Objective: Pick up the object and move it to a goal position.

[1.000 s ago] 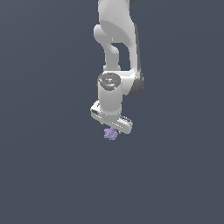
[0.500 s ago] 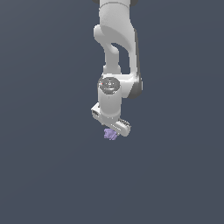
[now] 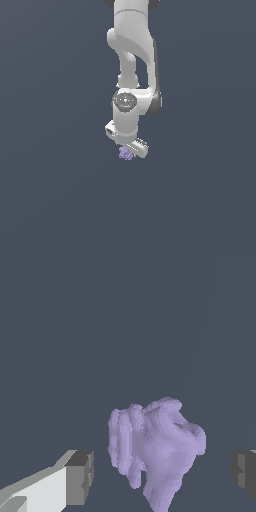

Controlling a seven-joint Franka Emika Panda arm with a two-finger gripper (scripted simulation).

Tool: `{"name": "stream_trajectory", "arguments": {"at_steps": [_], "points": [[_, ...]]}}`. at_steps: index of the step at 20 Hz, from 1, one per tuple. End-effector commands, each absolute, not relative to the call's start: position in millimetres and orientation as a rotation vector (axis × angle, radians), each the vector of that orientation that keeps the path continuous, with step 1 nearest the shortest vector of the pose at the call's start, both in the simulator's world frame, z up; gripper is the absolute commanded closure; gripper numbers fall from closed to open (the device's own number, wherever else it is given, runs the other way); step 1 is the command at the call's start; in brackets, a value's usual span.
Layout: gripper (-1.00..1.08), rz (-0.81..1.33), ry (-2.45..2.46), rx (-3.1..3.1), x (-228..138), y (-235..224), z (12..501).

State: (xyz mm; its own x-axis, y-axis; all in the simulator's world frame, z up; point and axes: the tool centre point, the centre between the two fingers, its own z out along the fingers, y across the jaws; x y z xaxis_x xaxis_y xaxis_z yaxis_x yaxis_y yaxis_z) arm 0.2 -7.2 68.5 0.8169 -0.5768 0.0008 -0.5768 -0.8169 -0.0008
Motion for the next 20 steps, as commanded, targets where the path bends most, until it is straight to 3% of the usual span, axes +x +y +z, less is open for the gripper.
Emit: {"name": "stream_trajectory", "arguments": {"at_steps": [1, 9, 10, 20], "points": [[-0.92, 0.000, 0.953, -2.994, -0.8, -7.4, 54.8], [-0.92, 0.000, 0.956, -2.993, 0.0, -7.4, 34.2], [1.08, 0.000, 0.956, -2.993, 0.0, -7.4, 34.2], [1.08, -0.008, 0.965, -2.989, 1.2, -11.2, 39.7]]}}
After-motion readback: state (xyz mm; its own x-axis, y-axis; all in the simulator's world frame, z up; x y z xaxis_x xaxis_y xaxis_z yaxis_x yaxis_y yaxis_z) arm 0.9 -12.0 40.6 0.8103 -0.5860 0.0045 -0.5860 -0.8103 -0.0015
